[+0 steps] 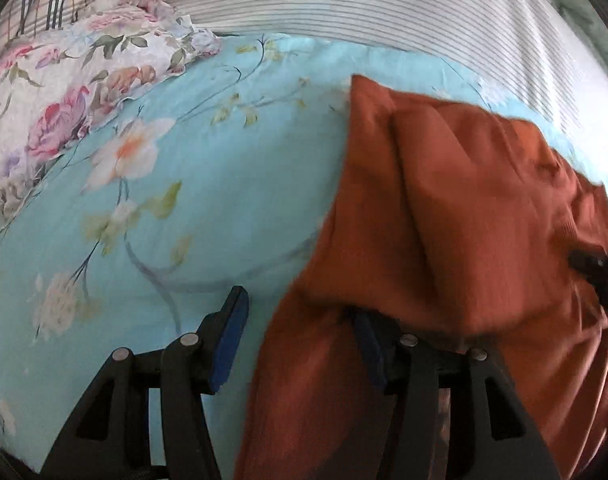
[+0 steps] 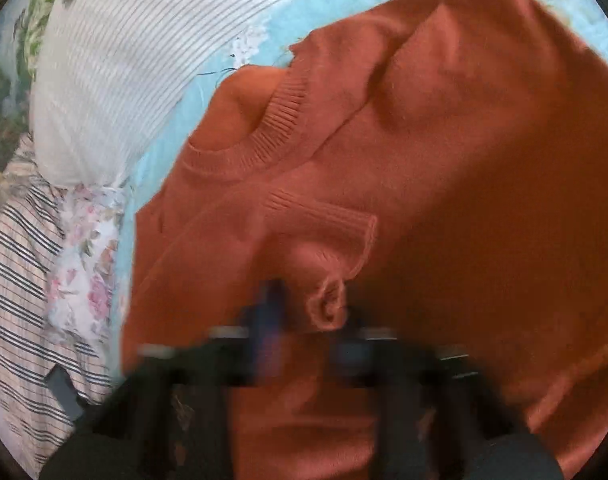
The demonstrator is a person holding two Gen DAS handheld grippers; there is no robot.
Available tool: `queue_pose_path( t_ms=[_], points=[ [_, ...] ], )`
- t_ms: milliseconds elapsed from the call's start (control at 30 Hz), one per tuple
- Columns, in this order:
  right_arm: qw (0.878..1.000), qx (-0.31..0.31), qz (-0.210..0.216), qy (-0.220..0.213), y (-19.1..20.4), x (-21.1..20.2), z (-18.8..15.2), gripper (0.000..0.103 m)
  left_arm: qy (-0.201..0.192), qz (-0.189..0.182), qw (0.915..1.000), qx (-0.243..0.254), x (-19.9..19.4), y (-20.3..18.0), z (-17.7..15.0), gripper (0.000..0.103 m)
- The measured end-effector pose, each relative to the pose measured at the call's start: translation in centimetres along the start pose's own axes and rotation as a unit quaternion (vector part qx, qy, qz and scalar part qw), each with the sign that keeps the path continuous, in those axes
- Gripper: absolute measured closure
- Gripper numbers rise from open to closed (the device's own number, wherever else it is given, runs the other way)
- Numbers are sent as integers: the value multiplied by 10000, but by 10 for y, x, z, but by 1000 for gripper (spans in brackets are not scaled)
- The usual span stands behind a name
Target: Fold small clothes
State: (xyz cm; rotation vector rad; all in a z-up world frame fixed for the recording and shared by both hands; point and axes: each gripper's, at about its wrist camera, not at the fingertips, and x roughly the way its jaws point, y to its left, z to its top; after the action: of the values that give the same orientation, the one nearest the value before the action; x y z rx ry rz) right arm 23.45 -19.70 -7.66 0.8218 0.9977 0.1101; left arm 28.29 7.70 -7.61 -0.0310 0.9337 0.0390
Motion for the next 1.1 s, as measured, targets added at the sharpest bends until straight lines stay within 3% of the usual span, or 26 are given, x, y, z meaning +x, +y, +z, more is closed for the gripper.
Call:
queue_pose_path(
  t_ms=[167,233,300,367,567,700,833,967,1033,1100],
  points=[
    [9905,-665,381,-1145,28,-71,1,96,-90,32,9990,-447,5,14,11,48],
    [9825,-872,285,-1618,29,-108,-1,96,-136,-120,9970,-755,4,28,9,48],
    [9790,-909,64,-1825,17,-130,-1,96,-200,-289,9941,-1022,1,38,7,48],
    [9811,-813,-344,-1724,-3,-132,3,96,-220,-391,9921,-1168,2,43,6,48],
    [9926,-423,-962,-608,-52,-89,1,95,-235,-638,9881,-1381,0,51,3,48],
    [9909,-151,-927,-965,-51,-116,-7,94,-264,-955,9821,-1605,-1,65,-3,48],
    [9833,-449,-973,-1471,-34,-146,-11,93,-172,-958,9838,-1503,-6,62,-4,49],
    [9868,-788,-743,-1207,-19,-136,-4,92,-190,-1436,9824,-1180,-31,61,-5,51],
    [9877,-843,-737,-1092,-20,-131,5,92,-320,-1584,9817,-1010,-45,60,4,47],
    [9882,-862,-803,-982,-22,-123,20,91,-340,-1525,9849,-744,-47,52,23,31]
  ],
)
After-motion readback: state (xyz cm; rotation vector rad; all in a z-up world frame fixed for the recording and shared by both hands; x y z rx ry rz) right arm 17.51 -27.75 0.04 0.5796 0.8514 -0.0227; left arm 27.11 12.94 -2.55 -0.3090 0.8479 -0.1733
